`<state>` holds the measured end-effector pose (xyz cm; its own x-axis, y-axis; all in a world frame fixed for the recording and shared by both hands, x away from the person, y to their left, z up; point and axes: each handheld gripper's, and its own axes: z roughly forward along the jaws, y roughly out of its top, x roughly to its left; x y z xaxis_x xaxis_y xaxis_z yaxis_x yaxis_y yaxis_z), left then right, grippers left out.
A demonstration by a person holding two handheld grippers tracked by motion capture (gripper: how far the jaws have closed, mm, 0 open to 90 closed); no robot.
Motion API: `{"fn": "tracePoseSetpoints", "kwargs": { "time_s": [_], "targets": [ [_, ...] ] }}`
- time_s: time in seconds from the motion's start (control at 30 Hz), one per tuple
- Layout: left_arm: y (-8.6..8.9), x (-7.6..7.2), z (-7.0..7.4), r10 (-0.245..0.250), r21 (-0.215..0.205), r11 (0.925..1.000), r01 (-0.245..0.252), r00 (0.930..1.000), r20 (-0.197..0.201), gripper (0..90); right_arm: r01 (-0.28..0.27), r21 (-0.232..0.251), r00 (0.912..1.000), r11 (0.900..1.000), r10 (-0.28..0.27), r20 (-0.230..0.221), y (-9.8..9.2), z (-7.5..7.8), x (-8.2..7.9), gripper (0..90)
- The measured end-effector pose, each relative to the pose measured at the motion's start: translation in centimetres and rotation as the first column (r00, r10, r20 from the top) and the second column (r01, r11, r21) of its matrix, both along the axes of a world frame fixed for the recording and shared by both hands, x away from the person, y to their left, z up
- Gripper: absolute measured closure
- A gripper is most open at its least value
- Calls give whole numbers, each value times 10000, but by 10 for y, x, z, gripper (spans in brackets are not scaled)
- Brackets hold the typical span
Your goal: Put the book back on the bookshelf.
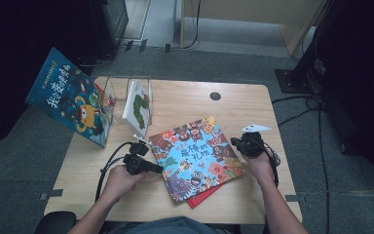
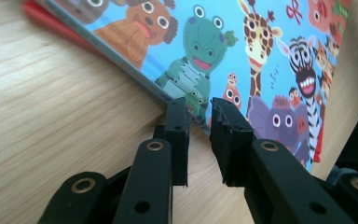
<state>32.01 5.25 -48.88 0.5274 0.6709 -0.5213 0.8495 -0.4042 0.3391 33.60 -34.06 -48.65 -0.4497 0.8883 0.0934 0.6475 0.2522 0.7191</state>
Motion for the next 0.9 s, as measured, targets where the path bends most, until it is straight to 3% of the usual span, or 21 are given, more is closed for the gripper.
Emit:
{"fn": "tracePoseSetpoints", "kwargs": {
  "time_s": [0.13,0.3,0.57,0.67,0.9],
  "targets": [
    [-13,-2,-2,-232,-432,9988,231,9997,-27,774,188,51,9998,9998,-188,38,-7,1,-5,900],
    [-32,-6,-1,-512,-546,9971,538,9975,478,775,240,32,9997,9997,-240,68,-11,0,-10,900],
    [-45,0,-2,-695,-822,9939,737,9962,517,767,257,10,9997,9997,-257,5,-15,-3,-16,900],
    [-40,5,3,-744,-663,9947,782,9955,581,748,342,13,9994,9994,-342,2,-17,-3,-20,900],
    [-9,31,14,245,-583,9981,-213,9982,552,691,338,-182,9992,9993,-342,-214,-24,-8,-30,900]
  ]
}}
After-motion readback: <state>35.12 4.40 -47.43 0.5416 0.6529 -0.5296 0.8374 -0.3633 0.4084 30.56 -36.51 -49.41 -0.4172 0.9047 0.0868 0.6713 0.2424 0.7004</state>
